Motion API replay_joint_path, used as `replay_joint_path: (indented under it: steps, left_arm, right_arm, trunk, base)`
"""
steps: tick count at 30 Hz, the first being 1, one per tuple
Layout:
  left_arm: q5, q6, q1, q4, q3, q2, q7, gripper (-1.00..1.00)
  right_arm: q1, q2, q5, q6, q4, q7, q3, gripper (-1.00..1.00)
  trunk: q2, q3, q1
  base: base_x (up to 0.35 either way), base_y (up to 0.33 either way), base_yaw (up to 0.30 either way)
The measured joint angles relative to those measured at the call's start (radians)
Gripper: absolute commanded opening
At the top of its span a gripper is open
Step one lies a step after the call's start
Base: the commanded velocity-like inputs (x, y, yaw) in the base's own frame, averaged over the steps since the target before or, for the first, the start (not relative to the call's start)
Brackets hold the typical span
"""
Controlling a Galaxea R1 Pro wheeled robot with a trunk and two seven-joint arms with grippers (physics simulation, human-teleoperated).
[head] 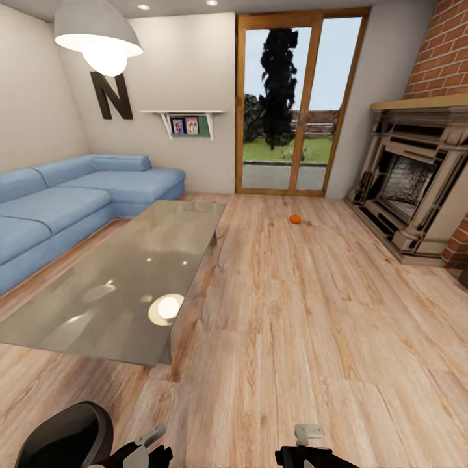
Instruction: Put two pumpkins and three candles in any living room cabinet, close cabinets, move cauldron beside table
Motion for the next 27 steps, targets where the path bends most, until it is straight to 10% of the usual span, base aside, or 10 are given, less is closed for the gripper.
replay_joint_path:
  steps: [27]
  left_arm:
    - [0.000,0.000,0.000,0.000,0.000,0.011,0.000,1.00]
  right_arm:
    - [0.000,-0.002,0.001,-0.002,0.000,0.001,0.000,1.00]
  trunk:
    - [0.000,-0.015,0.000]
  base:
    - [0.000,0.000,-0.059]
